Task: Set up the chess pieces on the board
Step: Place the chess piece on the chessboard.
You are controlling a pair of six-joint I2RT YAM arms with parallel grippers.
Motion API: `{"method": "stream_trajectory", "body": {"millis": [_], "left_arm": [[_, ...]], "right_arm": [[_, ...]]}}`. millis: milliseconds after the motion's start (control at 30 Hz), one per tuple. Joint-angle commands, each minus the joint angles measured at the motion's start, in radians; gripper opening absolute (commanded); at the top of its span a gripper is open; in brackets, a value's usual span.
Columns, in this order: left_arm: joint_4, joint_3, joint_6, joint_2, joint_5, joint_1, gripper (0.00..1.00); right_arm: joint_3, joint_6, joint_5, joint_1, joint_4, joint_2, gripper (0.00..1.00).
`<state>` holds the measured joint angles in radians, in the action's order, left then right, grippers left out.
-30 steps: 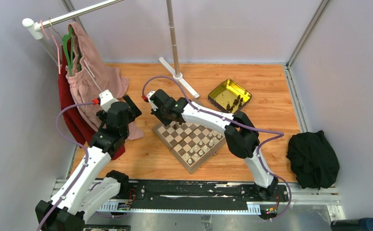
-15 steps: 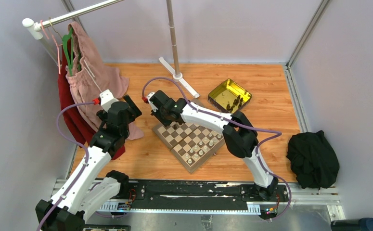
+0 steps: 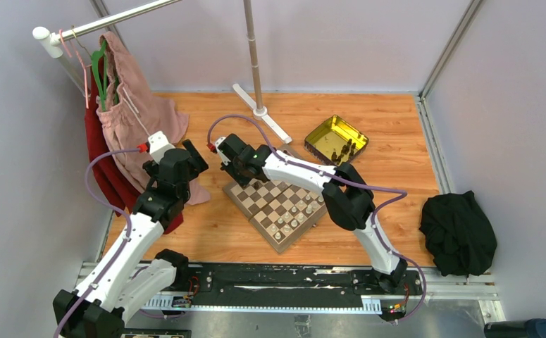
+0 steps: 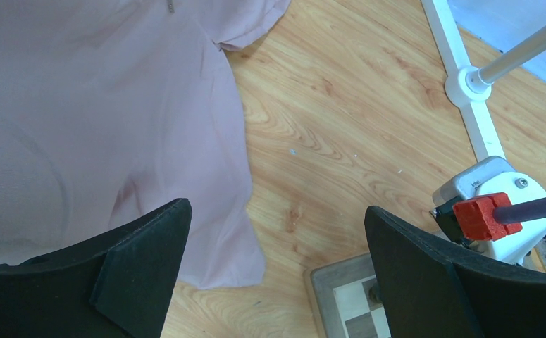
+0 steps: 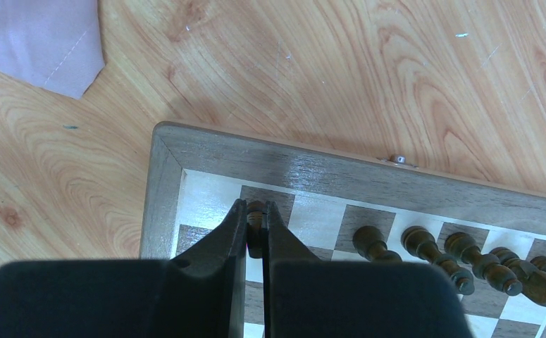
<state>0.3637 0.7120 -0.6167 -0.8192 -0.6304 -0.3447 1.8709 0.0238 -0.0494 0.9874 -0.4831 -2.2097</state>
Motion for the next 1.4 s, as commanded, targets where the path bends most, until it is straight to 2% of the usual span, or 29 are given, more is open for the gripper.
{"method": "stream_trajectory", "body": {"millis": [0, 100, 300, 500, 1367], "left_arm": [[-0.031, -0.009, 0.011, -0.015, 0.001, -0.007, 1.00], [-0.040, -0.009, 0.013, -0.019, 0.009, -0.007, 1.00], [-0.052, -0.013, 0.009, -0.024, 0.022, -0.007, 1.00], [-0.051, -0.005, 0.006, -0.031, 0.024, -0.007, 1.00], [-0.039, 0.081, 0.031, -0.030, -0.022, -0.007, 1.00]], "right_arm": [[0.029, -0.009, 0.008, 0.002, -0.008, -0.016, 0.00], [0.019, -0.013, 0.004, 0.002, -0.008, -0.010, 0.03], [0.004, -0.019, -0.003, 0.002, -0.003, 0.008, 0.21], [0.007, -0.053, -0.006, 0.001, -0.003, 0.020, 0.30], [0.070, -0.054, 0.003, -0.023, -0.025, 0.067, 0.36]]}}
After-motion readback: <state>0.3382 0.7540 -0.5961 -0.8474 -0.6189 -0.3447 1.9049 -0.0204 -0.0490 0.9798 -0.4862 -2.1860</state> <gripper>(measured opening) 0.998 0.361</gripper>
